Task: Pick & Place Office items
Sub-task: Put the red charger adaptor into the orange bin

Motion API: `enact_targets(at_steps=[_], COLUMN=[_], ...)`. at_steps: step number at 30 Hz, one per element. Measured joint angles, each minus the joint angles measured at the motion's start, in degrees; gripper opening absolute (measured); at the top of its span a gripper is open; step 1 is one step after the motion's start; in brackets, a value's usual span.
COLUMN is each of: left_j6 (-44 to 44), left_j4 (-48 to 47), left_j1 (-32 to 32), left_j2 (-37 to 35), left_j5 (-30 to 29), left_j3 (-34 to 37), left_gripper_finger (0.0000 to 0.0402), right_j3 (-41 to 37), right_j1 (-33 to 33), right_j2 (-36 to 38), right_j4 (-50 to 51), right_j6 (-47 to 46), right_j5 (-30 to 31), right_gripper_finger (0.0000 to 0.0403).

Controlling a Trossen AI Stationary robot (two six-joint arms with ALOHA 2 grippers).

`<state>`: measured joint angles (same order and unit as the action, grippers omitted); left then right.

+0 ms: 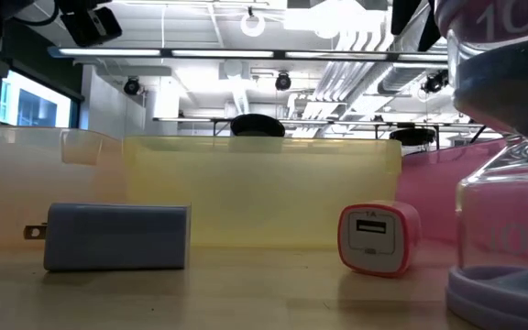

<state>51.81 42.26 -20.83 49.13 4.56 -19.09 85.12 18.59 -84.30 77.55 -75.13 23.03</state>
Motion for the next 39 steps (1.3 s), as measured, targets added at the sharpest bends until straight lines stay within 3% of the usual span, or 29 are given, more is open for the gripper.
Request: enact_targets(at_steps=[6,13,15,19,26,37,39], left_j6=[0.02,0.02,0.01,0.02,0.02,0.02,0.02], left_j4=[-0.02,-0.02,-0.09,-0.28,-0.25,-0.23,-0.28], left_j1=[1.62,1.70,1.70,1.72,1.72,1.72,1.72], left_j2=[0.01,0.01,0.01,0.01,0.01,0.01,0.03], left_j5=[-0.33,-0.37,-0.38,-0.37,-2.35,-5.84,-7.11], left_j3=[0.00,0.00,0.00,0.00,0.00,0.00,0.00], left_gripper_finger=[0.0224,0.0224,0.0224,0.0224,0.0224,0.0224,0.0224], right_j3=[0.00,0.00,0.00,-0.04,-0.02,-0.02,-0.12], right_j1=[0.00,0.00,0.00,0.00,0.15,-0.74,-1.70], right_j2=[-0.23,-0.21,-0.21,-0.23,-1.41,-5.84,-6.14], right_j4=[1.40,8.25,9.84,12.61,9.22,12.66,11.96], right_j6=[0.54,-5.59,-7.60,-7.50,-2.30,4.37,11.19], right_j5=[0.99,2.24,2.49,1.91,-4.93,-5.00,-5.65], right_gripper_finger=[0.0270,0.0381,0.0393,0.0373,0.0362,0.0362,0.0362])
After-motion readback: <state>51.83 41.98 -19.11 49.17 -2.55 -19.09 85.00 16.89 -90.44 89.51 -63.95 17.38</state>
